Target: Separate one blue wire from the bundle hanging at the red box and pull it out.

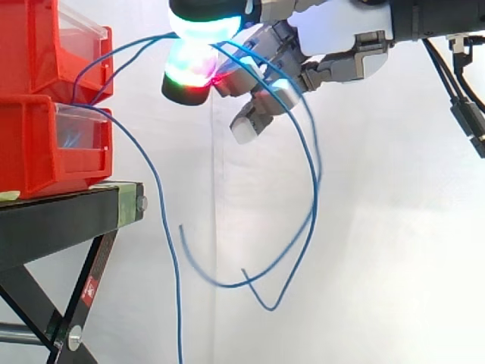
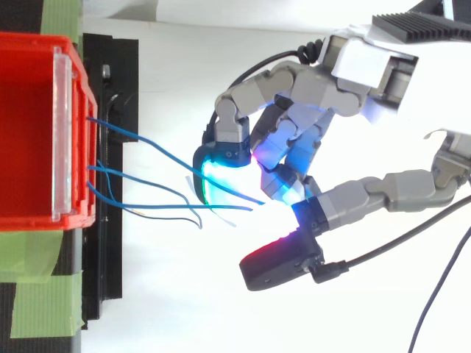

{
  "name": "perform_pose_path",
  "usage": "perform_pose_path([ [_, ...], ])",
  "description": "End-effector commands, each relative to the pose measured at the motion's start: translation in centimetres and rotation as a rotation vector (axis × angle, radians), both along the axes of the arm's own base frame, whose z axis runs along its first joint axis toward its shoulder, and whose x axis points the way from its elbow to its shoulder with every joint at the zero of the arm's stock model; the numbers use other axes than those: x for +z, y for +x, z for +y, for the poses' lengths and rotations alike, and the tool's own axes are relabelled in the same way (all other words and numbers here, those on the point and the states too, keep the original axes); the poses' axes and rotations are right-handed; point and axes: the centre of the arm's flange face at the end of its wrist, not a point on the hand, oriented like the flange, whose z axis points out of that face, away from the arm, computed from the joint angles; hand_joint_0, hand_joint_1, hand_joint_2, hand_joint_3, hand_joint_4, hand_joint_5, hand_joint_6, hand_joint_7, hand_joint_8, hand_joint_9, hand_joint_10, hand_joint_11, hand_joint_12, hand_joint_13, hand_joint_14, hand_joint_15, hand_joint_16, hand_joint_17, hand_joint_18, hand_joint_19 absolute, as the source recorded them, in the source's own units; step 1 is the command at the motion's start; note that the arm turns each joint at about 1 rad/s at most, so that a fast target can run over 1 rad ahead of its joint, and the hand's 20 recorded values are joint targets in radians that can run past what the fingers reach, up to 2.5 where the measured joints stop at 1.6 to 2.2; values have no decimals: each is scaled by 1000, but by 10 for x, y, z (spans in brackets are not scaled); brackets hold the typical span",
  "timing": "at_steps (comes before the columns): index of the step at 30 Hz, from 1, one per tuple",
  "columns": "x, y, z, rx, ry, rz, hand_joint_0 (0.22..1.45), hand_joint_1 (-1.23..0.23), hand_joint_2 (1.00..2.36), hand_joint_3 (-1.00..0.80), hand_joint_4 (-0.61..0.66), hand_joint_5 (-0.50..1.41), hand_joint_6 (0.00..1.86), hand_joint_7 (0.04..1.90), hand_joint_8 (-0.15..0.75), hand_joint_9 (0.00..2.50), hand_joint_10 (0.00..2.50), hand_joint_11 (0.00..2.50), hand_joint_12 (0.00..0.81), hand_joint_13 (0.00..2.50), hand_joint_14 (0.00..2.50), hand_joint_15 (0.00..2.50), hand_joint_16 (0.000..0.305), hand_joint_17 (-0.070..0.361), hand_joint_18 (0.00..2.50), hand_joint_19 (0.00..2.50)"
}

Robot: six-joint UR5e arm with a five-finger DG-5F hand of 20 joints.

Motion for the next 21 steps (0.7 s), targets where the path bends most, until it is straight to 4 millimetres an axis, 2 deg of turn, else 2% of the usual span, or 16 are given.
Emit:
perform_pose_path([
  [1, 1, 0, 0, 0, 0, -1, 636, -691, 1014, -321, 195, -189, 911, 1144, 414, 977, 13, 1515, 471, 1568, 22, 1183, 54, 122, 818, 568],
  [11, 0, 0, 0, 1, 0, 1, 637, -688, 1014, -323, 196, -190, 913, 1128, 403, 1025, 8, 1589, 423, 1638, 8, 1496, 56, 127, 835, 620],
  [21, 0, 0, 0, 0, 2, 0, 639, -702, 1017, -296, 194, -186, 914, 1117, 391, 1110, 3, 1671, 390, 1661, 14, 1576, 56, 126, 862, 643],
])
